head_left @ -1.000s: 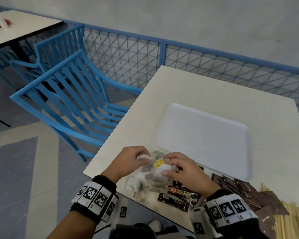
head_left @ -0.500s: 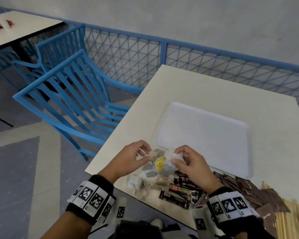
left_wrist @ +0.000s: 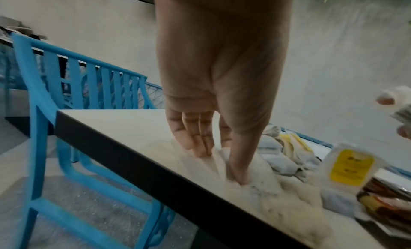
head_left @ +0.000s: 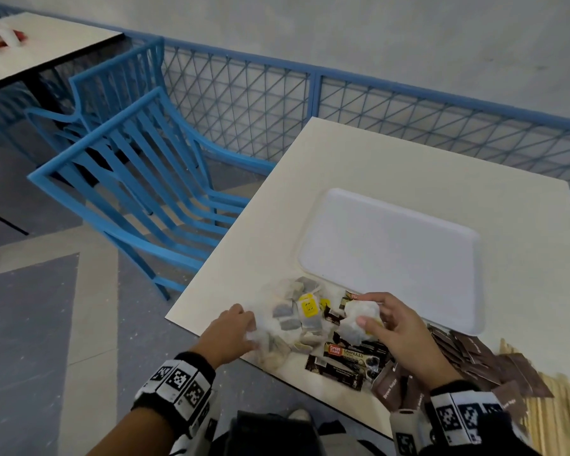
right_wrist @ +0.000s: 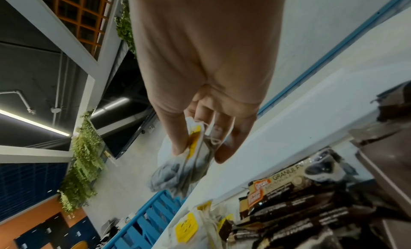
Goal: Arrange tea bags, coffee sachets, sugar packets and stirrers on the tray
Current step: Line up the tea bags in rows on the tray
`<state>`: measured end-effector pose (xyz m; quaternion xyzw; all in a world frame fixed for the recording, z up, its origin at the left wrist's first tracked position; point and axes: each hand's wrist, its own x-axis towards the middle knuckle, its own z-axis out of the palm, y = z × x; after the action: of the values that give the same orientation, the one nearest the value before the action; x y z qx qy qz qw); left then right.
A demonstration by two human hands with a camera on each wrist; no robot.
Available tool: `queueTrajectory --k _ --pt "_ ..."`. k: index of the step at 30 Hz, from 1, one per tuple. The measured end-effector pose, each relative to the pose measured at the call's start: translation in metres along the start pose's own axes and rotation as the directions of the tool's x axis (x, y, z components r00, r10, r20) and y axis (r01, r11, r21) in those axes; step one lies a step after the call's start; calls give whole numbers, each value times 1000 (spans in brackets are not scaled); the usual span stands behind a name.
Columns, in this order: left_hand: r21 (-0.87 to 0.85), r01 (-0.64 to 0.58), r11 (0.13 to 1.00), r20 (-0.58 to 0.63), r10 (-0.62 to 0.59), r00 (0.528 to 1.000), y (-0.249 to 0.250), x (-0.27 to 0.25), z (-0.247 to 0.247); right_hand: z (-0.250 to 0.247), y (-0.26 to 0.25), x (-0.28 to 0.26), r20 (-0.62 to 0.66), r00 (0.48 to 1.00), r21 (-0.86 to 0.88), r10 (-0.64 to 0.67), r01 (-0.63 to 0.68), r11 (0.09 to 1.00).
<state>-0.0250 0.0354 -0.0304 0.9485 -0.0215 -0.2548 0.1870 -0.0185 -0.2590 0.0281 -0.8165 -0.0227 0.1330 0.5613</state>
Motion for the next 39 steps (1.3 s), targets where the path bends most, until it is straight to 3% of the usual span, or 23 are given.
queueTrajectory --k 5,7,10,13,16,20,24,29,33,39 --pt "-277 -85 957 -47 75 996 -8 -8 -18 -10 7 1 -36 999 15 9 -8 1000" --pt "-317 -139 938 -12 143 990 -2 -10 -25 -14 8 0 -39 999 10 8 -8 1000" --pt "-275 -185 944 87 216 973 16 -7 -23 -18 8 -3 -4 1000 -23 3 -3 1000" --pt "-124 -203 971 173 223 960 25 3 -9 -11 6 -9 99 995 -54 -3 8 999" --pt "17 -247 969 172 241 955 23 12 3 0 6 -14 173 985 -130 8 15 991" --pt "31 -271 962 146 264 953 17 11 5 5 8 -17 191 981 -209 22 18 978" --pt "-84 -321 943 71 327 942 13 5 -10 10 3 -21 280 958 -279 55 27 960" --pt "-187 -410 893 42 424 905 45 -6 -33 13 6 -22 303 951 -300 59 37 953" --pt "4 -433 901 154 428 891 72 -1 -16 7 7 -25 233 969 -296 78 -5 955" --pt "245 -373 895 124 353 927 82 20 3 3 9 -32 193 972 -304 132 -68 950"
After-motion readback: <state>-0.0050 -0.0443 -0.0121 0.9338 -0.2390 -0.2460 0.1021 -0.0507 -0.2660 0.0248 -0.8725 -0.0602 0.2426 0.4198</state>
